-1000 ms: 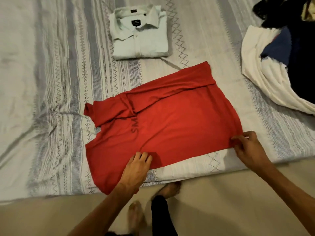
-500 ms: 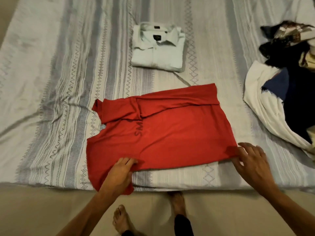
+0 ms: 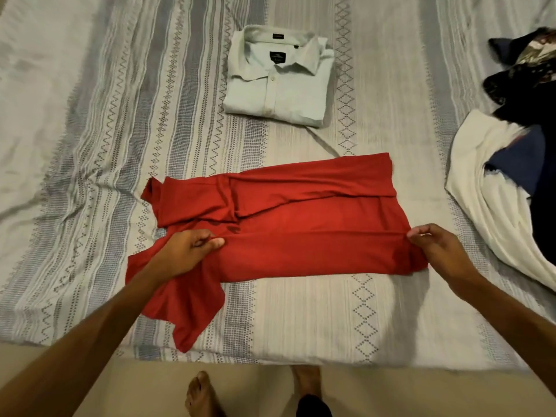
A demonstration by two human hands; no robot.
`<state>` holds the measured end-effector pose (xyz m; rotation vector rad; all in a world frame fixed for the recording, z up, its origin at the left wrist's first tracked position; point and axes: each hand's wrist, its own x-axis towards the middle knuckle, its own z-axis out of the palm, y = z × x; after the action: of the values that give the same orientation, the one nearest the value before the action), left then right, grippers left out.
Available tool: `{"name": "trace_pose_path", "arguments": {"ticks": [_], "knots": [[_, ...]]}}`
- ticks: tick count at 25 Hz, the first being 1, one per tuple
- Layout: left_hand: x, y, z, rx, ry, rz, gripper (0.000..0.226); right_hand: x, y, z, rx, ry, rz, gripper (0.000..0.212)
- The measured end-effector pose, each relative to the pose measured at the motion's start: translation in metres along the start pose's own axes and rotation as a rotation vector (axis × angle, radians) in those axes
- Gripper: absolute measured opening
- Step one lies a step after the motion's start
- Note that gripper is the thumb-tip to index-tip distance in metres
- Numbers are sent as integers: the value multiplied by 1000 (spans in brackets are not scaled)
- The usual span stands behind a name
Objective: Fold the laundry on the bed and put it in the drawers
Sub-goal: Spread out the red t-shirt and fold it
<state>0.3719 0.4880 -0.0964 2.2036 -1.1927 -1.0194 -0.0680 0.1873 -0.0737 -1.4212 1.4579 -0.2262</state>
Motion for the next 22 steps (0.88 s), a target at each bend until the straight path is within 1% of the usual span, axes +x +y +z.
{"name": "trace_pose_path", "arguments": {"ticks": [2, 3, 4, 6, 8, 10, 13, 14, 16, 18, 20, 21, 22], "knots": [[10, 0, 6, -22, 8, -36, 36, 10, -2, 12, 29, 50, 13, 14], [11, 0, 8, -31, 11, -47, 32, 13, -3, 16, 49, 71, 28, 18], [12, -2, 10, -38, 11, -52, 32, 14, -5, 18, 65, 67, 55, 22], [9, -3, 11, -46, 16, -58, 36, 15, -5, 16, 43, -24, 115, 30], [3, -3, 11, -78, 20, -62, 28, 14, -3, 10, -41, -117, 119, 39], [-2, 0, 11, -92, 25, -47, 19, 12, -4, 7, -19, -88, 70, 33], [-8, 1, 10, -99, 75, -28, 19, 13, -7, 13, 209, 40, 48, 25], [-9, 0, 10, -97, 96, -22, 21, 15, -6, 14, 195, 55, 62, 24], [-10, -2, 12, -75, 132, -28, 21, 22, 0, 19, 35, 55, 102, 23], [-9, -3, 14, -55, 161, -52, 15, 24, -1, 27, -183, 97, 75, 27], [-14, -3, 16, -93, 237, -92, 16, 18, -9, 36, -560, 205, -96, 31], [-22, -4, 14, -133, 314, -102, 16, 13, -14, 44, -766, 283, -218, 35], [-32, -7, 11, -158, 410, -108, 15, 6, -21, 56, -920, 356, -346, 38]]}}
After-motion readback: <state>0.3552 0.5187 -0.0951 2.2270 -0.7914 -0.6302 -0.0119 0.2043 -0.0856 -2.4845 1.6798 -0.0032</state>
